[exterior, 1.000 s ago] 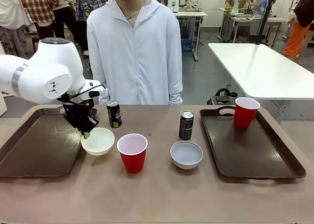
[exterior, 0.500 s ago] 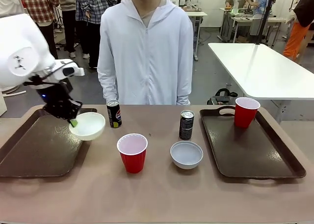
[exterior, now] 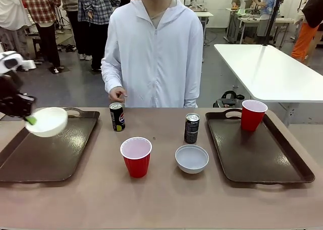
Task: Prepare tableware on both trays.
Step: Pick up a Picnic Bowl from the table and place it on a Handle tray.
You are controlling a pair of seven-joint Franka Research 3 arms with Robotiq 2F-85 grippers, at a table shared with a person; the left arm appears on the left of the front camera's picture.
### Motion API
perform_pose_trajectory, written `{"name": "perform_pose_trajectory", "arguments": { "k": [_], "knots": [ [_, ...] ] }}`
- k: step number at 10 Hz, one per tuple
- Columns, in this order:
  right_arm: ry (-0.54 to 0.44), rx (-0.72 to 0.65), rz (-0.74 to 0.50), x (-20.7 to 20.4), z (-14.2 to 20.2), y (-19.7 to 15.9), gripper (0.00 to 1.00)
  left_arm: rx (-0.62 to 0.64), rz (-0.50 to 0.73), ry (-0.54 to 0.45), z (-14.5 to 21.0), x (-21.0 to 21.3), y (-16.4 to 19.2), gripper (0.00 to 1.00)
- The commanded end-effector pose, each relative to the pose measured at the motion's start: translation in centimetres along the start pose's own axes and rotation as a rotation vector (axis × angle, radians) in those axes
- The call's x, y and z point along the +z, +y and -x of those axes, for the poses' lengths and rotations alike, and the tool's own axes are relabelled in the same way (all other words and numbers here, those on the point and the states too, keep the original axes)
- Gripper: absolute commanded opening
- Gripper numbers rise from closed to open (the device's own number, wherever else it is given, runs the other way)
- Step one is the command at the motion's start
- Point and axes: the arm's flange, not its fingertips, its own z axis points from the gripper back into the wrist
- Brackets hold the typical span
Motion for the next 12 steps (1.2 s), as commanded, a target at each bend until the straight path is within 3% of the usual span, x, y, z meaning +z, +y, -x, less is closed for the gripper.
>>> {"name": "perform_pose_trajectory", "arguments": {
  "k": [1,8,11,12],
  "knots": [
    [-0.002,0.005,-0.018,-0.1,0.0,0.0,1.00,0.041,-0.038,0.008,-0.9,0.7,2.9,0.00],
    [-0.002,0.005,-0.018,-0.1,0.0,0.0,1.00,0.080,-0.026,0.002,-1.0,-0.6,3.6,0.04],
    [-0.002,0.005,-0.018,-0.1,0.0,0.0,1.00,0.060,-0.119,0.088,-1.3,-4.3,4.1,0.04],
    [-0.002,0.005,-0.018,-0.1,0.0,0.0,1.00,0.038,-0.106,0.128,-0.1,-3.0,3.8,0.04]
  ]
}}
